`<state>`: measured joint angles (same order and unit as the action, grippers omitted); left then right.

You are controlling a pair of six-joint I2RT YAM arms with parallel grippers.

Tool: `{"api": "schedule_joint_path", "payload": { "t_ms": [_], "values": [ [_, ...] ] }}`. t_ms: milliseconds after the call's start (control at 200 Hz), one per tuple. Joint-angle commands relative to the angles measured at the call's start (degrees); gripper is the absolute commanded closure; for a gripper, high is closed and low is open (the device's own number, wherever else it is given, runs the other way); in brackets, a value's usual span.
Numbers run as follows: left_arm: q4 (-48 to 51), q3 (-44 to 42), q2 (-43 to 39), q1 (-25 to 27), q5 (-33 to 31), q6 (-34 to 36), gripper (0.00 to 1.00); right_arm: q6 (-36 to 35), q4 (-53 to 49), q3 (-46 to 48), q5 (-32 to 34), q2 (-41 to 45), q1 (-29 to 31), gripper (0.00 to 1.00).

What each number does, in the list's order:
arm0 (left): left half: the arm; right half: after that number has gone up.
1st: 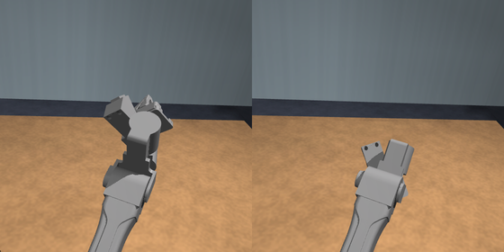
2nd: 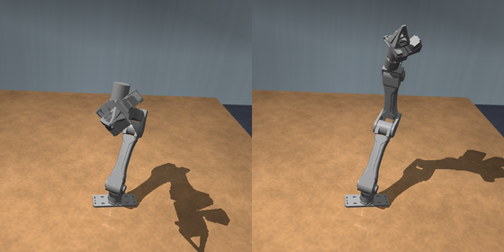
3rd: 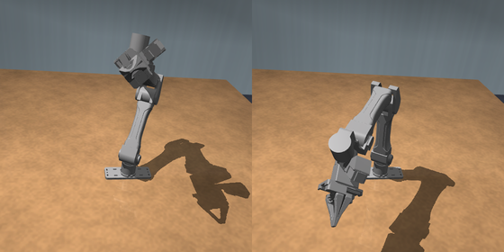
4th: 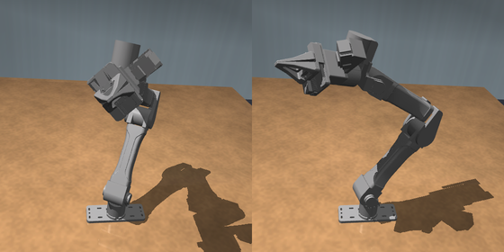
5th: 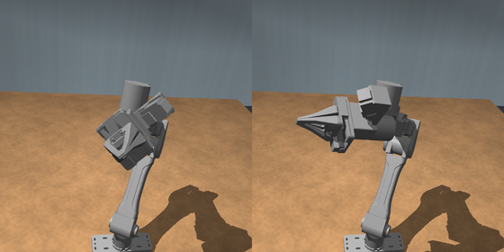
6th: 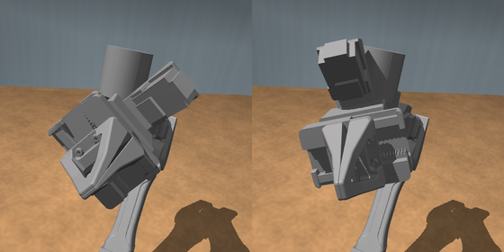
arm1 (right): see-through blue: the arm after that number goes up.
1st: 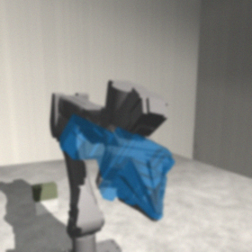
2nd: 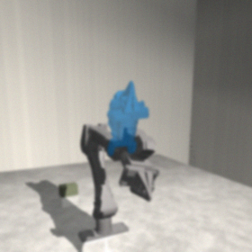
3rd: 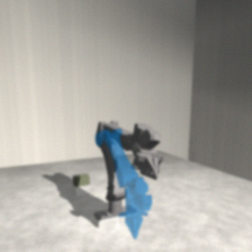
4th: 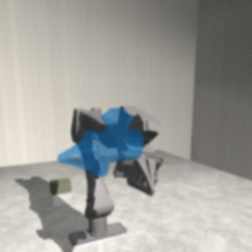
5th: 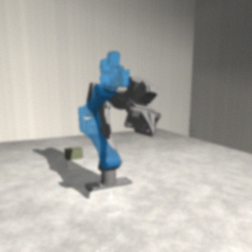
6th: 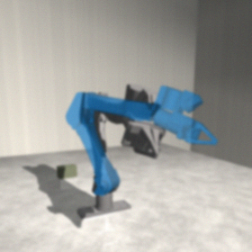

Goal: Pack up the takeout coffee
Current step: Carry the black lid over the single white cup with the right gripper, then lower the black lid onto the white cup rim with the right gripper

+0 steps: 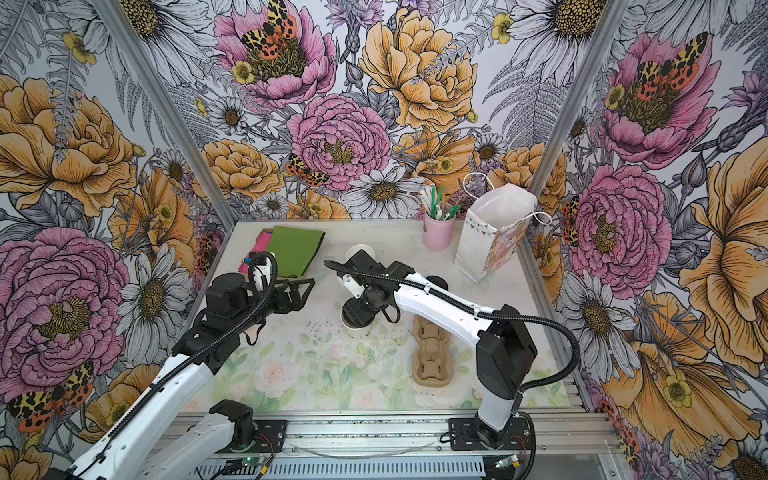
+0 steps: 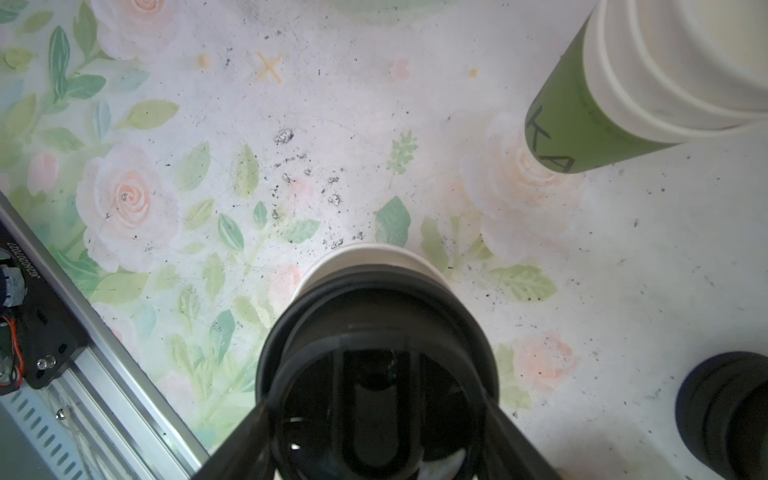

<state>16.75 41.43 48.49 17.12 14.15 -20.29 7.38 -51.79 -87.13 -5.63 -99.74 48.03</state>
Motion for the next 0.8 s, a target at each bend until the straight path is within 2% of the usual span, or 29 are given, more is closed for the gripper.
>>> {"api": "schedule_joint_path", "payload": {
  "t_ms": [0,420,795],
  "values": [
    [-1.64,-0.74,-0.02,0.62,-1.63,-0.55,0.01,-1.26,-0.76,-2.9,2.17,-1.1,0.7,0.33],
    [-1.55,-0.65,-0.32,1.28,-2.9,-0.05,0.01,-2.89,-2.96,-5.84,5.34,-5.1,1.94,0.33],
    [-1.55,-1.0,-0.41,1.58,-3.34,0.26,0.01,-3.24,-3.52,-6.47,5.05,-6.4,2.34,0.33]
  ]
}}
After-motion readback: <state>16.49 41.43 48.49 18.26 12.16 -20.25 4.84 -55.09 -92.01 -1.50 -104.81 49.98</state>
